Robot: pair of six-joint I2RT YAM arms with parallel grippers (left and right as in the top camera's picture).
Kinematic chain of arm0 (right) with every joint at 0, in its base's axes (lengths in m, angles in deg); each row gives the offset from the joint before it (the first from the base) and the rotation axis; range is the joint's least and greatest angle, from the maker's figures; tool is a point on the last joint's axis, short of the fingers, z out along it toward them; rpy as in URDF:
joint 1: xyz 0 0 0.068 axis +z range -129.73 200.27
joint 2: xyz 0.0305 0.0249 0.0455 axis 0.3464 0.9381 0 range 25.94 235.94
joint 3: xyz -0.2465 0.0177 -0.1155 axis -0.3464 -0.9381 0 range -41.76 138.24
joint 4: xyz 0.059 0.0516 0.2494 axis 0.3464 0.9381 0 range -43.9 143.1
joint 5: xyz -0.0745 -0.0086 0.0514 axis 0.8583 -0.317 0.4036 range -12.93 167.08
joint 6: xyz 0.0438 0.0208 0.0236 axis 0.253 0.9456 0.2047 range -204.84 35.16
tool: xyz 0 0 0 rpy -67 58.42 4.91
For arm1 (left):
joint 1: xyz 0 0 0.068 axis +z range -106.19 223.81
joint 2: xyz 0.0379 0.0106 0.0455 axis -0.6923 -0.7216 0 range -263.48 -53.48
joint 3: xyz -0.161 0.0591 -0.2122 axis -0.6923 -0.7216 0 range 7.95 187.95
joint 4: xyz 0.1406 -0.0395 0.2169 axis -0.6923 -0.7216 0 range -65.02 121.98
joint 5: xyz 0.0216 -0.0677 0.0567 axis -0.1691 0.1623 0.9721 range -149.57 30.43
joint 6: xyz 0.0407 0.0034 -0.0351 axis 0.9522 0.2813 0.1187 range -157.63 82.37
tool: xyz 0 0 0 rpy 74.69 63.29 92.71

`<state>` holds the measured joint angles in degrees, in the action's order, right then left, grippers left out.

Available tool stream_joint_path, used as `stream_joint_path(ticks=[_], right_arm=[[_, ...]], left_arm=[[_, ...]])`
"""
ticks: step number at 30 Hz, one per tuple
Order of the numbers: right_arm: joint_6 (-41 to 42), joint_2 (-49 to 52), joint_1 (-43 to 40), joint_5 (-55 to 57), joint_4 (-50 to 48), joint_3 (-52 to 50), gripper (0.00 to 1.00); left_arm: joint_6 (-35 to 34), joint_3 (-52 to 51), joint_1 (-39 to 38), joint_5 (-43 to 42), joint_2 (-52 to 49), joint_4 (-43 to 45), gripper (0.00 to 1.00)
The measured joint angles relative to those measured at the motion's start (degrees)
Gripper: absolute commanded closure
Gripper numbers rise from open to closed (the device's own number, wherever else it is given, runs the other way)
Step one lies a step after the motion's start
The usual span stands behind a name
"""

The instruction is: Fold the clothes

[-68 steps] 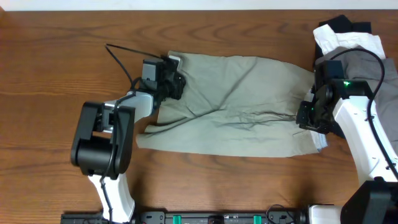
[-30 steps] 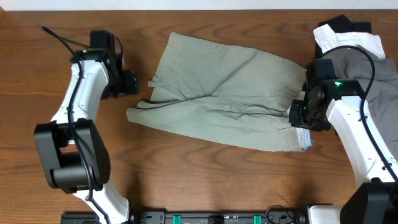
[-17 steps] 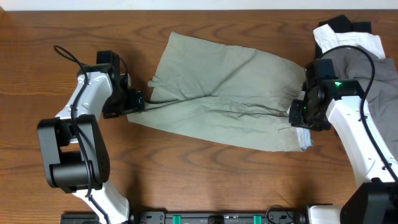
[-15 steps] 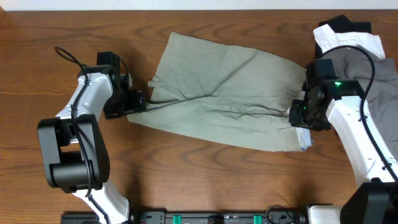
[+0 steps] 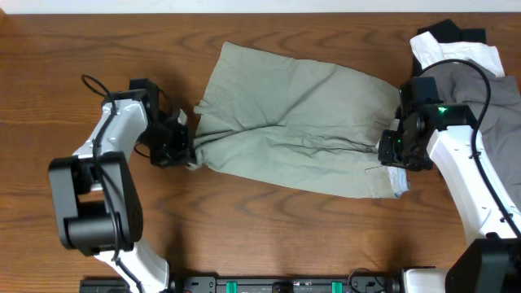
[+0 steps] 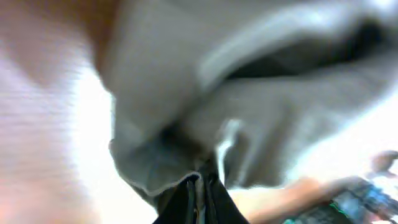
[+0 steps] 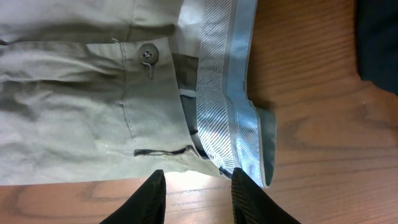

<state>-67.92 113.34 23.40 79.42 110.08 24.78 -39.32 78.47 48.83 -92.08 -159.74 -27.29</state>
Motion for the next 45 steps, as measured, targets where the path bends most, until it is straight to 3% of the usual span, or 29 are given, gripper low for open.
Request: stream_joint_path(ticks=[8,18,24,31,37,43,45], right_arm=[[0.0,0.0,0.0,0.0,-0.39,0.0,0.67],[0.0,0.0,0.0,0.02,-0.52,-0.02,0.66],[0.0,0.0,0.0,0.02,-0.68,0.0,0.67],[0.0,0.0,0.0,0.0,-0.46,0.0,0.67],[0.0,0.0,0.0,0.0,-0.2,0.0,0.67],[0.0,0.0,0.0,-0.02,-0.11,0.0,0.67],[0.0,0.0,0.0,-0.02,0.09,0.0,0.67]], left_arm=[[-5.44,1.2,-0.02,-21.51,18.95,-1.92,0.94],[-24.09,1.49,-0.02,-25.73,35.26,4.44,0.93],[-29.64,1.49,-1.97,-15.76,39.15,6.67,0.94],[-31.95,1.51,-7.96,6.12,34.38,18.03,0.94],[-32.85,1.64,-10.49,23.19,18.58,27.32,0.94],[-31.26,1.62,-10.49,26.95,0.07,40.26,0.94],[-29.9,1.62,-10.49,26.91,-3.04,41.75,0.88]])
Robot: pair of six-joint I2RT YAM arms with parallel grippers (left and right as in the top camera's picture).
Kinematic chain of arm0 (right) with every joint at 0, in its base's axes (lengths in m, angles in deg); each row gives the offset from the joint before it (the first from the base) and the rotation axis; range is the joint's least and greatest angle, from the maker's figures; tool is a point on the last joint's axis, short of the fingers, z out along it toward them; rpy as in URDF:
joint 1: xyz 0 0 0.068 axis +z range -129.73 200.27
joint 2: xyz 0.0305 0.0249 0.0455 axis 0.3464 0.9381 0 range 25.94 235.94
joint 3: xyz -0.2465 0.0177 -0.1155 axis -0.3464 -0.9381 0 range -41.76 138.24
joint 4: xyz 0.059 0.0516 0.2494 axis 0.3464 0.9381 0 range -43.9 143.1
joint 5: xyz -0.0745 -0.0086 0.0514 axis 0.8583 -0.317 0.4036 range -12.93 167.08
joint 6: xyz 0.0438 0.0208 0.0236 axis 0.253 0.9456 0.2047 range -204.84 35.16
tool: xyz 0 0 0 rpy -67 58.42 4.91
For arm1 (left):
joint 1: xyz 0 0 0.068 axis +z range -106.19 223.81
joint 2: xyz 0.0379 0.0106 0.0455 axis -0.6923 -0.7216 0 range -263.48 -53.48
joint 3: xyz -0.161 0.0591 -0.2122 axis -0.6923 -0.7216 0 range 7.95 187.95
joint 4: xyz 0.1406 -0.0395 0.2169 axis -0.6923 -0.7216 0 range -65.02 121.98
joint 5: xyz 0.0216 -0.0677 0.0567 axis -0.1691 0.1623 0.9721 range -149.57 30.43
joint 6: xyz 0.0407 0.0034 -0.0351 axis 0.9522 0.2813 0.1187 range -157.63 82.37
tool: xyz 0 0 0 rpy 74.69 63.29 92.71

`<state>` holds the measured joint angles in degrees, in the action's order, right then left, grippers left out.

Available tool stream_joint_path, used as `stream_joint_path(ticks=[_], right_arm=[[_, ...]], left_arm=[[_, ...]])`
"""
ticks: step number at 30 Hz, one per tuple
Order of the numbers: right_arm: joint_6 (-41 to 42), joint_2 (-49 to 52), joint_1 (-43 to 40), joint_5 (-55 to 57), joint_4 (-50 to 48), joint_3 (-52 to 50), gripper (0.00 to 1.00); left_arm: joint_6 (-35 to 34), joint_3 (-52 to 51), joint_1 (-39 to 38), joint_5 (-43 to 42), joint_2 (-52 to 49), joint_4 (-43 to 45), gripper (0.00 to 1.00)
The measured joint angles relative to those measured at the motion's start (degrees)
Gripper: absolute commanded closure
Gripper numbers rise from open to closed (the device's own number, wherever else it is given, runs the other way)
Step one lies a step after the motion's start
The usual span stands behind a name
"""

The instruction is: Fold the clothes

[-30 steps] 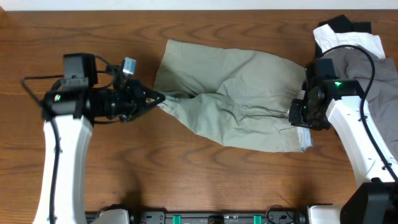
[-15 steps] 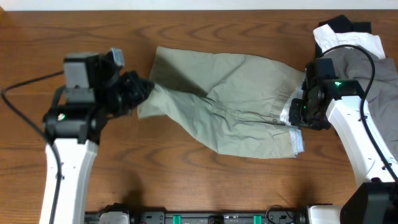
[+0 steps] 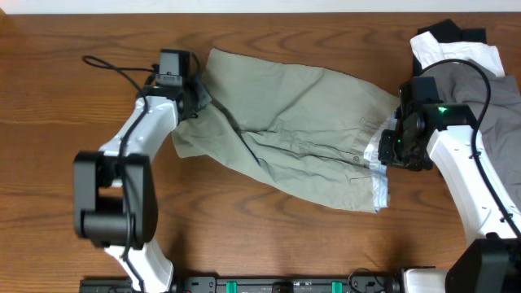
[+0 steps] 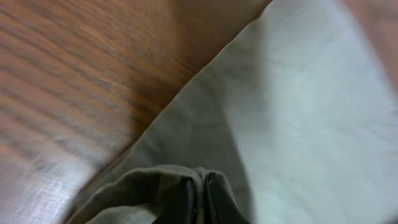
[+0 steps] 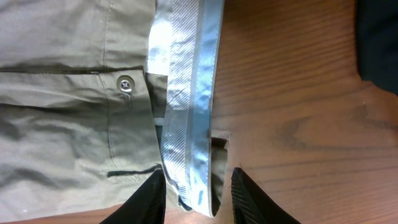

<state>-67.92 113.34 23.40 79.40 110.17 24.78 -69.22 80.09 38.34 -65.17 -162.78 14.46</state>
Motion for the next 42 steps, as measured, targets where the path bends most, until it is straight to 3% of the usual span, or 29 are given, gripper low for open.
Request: stream_joint_path(ticks=[2,3,5,9,16,20,32,36,42], right_arm=[[0.0,0.0,0.0,0.0,0.15,0.0,0.67],[0.0,0.0,0.0,0.0,0.15,0.0,0.67],[0.0,0.0,0.0,0.0,0.13,0.0,0.67],[0.0,0.0,0.0,0.0,0.04,0.0,0.67],[-0.22,0.0,0.0,0.0,-0.07,-0.02,0.67],[-0.46,0.0,0.0,0.0,-0.39,0.0,0.67],[-1.11,0.0,0.0,0.0,-0.15,-0.02,0.66],[-1.25,0.0,0.0,0.0,-0.59,0.0,0.66],[-1.27,0.0,0.0,0.0,-0.5,-0.02,0.67]], left_arm=[[2.27,-0.02,0.0,0.0,-1.16,0.87,0.62],[3.45,-0.02,0.0,0.0,-1.18,1.29,0.55],[6.03,0.0,0.17,0.02,-0.66,1.92,0.5],[11.23,0.0,0.98,-0.02,2.32,-1.55,0.31],[14.84,0.48,3.15,0.09,17.27,-21.68,0.3],[15.04,0.61,3.1,1.62,20.7,-30.1,0.3],[10.67,-17.07,5.7,4.26,18.47,-17.53,0.3],[13.14,-19.89,5.73,1.55,18.47,-11.37,0.24],[15.47,-22.4,5.68,-1.73,18.4,-6.32,0.22]])
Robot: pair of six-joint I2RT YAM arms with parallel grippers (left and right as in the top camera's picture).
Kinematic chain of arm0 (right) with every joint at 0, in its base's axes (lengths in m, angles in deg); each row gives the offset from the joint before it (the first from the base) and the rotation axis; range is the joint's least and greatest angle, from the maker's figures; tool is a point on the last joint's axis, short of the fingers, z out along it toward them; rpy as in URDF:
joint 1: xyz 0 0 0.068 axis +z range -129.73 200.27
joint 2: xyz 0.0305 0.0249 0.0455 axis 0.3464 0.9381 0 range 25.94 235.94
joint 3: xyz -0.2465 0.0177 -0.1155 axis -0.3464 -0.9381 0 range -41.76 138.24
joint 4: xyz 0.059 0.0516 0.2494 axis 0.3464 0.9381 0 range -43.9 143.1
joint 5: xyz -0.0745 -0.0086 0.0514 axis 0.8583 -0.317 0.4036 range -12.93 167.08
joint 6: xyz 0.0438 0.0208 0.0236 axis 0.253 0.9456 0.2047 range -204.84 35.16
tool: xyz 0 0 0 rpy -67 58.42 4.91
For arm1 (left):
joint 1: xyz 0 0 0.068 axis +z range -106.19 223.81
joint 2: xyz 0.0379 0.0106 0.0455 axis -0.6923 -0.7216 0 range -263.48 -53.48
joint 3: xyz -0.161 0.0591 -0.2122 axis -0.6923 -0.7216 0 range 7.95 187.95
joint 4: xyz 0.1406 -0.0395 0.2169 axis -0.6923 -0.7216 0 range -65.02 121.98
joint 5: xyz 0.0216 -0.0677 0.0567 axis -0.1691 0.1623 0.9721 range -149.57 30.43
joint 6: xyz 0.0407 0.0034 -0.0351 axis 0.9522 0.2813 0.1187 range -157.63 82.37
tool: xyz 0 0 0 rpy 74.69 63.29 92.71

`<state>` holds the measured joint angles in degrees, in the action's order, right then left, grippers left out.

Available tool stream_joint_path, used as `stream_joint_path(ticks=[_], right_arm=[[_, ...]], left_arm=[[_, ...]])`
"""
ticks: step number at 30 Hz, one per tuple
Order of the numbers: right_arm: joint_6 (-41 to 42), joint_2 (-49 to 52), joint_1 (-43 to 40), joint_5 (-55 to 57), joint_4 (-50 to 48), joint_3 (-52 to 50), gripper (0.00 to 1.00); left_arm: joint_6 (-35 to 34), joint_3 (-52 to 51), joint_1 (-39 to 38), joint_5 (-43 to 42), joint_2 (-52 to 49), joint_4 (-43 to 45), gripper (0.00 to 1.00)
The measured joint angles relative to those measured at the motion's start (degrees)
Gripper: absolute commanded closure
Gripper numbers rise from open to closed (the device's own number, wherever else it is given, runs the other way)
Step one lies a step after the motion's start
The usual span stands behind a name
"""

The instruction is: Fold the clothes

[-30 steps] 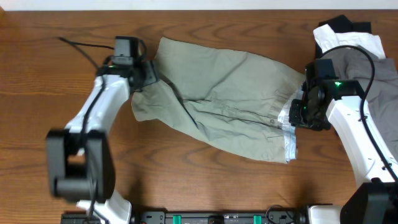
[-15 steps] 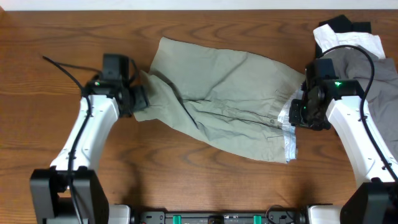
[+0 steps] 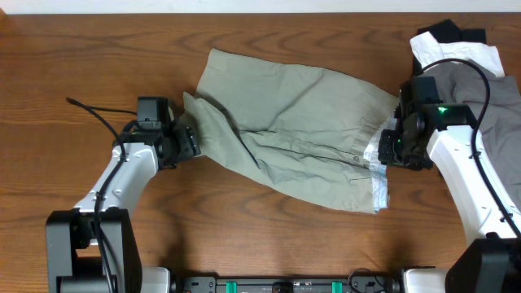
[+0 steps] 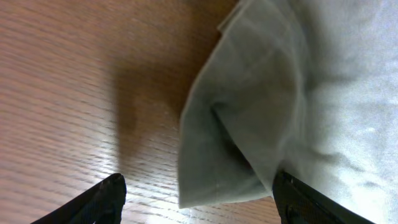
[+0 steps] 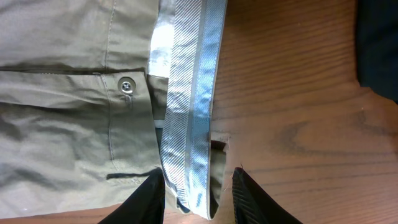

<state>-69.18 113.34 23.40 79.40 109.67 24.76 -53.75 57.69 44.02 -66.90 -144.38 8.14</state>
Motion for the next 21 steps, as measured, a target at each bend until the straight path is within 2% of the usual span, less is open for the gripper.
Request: stream_joint_path(ticks=[8,14,18,21], right_arm=[[0.0,0.0,0.0,0.0,0.0,0.0,0.65],[0.0,0.0,0.0,0.0,0.02,0.02,0.65],[0.0,0.0,0.0,0.0,0.0,0.02,0.65],[0.0,0.0,0.0,0.0,-0.04,0.0,0.65]], left_arm=[[0.94,-0.37,0.0,-0.9,-3.45,0.76,0.25],[1.18,-0.44,0.0,-1.31,-4.59,0.17,0.29],[1.2,-0.44,0.0,-1.31,-4.59,0.07,0.38],[1.29,-0.44,0.0,-1.31,-4.59,-0.37,0.39]])
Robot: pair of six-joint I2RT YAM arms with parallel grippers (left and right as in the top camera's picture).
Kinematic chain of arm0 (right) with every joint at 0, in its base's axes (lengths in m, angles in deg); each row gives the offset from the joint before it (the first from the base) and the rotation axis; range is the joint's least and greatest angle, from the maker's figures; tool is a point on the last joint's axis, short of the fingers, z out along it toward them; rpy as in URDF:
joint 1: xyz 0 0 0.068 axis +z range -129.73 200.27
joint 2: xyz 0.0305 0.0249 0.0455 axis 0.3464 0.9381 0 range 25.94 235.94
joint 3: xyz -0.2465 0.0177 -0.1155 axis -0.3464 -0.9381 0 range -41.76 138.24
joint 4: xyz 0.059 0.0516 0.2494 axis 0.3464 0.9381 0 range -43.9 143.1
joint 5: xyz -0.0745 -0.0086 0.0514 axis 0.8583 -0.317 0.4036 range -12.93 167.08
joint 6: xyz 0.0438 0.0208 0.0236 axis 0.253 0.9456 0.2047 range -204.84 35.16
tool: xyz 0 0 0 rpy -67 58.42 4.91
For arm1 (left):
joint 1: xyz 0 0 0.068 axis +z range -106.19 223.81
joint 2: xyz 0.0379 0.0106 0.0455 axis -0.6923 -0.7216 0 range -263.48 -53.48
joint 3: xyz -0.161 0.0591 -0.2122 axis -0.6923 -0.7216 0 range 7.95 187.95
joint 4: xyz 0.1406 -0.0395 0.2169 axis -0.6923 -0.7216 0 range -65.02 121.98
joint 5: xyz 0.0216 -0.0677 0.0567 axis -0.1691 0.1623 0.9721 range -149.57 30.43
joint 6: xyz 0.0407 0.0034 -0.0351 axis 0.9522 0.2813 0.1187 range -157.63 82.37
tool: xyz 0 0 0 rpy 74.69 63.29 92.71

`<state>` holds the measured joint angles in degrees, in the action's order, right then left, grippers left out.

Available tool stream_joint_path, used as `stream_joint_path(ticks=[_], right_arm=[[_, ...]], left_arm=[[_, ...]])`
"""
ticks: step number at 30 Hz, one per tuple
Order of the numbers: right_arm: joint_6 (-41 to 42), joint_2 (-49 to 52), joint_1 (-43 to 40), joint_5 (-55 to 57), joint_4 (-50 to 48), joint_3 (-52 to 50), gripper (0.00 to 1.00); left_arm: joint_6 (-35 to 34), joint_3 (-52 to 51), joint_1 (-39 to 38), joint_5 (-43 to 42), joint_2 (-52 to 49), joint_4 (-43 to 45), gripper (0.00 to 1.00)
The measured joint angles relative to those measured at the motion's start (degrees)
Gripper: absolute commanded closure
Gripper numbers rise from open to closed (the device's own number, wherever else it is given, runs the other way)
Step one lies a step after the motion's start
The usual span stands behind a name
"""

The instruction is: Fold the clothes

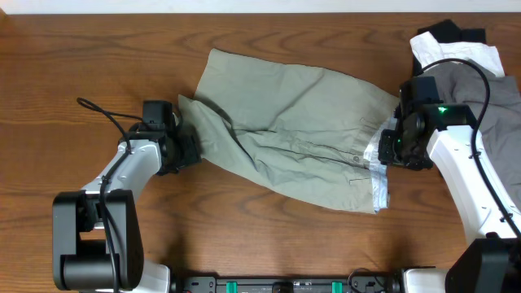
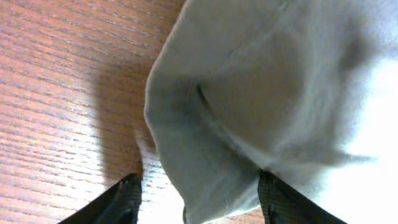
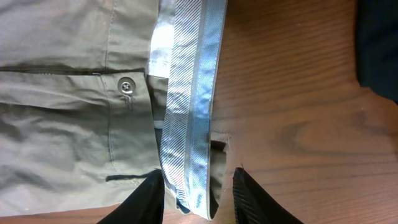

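Note:
Olive-green shorts (image 1: 293, 134) lie spread across the middle of the wooden table, waistband to the right. At their left hem corner my left gripper (image 1: 182, 151) stands open. In the left wrist view a folded hem edge (image 2: 205, 124) lies between the wide-apart fingers of that gripper (image 2: 199, 208). My right gripper (image 1: 388, 152) is open at the waistband. In the right wrist view it (image 3: 199, 199) straddles the blue striped waistband lining (image 3: 189, 93), beside a button (image 3: 127, 83).
A pile of other garments (image 1: 460, 61), white, grey and black, lies at the back right, under the right arm. The left arm's black cable (image 1: 106, 114) loops over the wood to the left of the shorts.
My left gripper has shifted slightly toward the shorts, and the hem fold now lies further in between its open fingers. The right gripper and the waistband have not moved.
First my left gripper was shut on the bunched left hem, with the right one open at the waistband. Then the left held cloth near the shorts' back-left corner and the shorts had shifted left. Later it was open beside the left hem, where it stays.

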<state>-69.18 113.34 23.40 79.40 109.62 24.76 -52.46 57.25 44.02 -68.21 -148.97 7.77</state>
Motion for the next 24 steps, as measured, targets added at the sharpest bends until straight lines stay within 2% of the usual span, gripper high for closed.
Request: stream_joint_path(ticks=[4,15,17,19,24], right_arm=[[0.0,0.0,0.0,0.0,-0.22,0.0,0.65],[0.0,0.0,0.0,0.0,-0.2,0.0,0.65],[-0.02,0.0,0.0,0.0,-0.2,0.02,0.65],[-0.02,0.0,0.0,0.0,-0.13,0.0,0.65],[0.0,0.0,0.0,0.0,0.44,0.02,0.65]], left_arm=[[-0.07,0.0,0.0,0.0,0.0,0.26,0.47],[0.07,0.04,0.0,-1.31,-1.49,4.09,0.48],[0.02,0.04,0.0,-1.68,-1.77,5.18,0.57],[-0.15,0.09,0.0,-1.84,-2.08,5.77,0.92],[0.04,0.09,0.0,-2.23,-2.69,5.73,0.94]])
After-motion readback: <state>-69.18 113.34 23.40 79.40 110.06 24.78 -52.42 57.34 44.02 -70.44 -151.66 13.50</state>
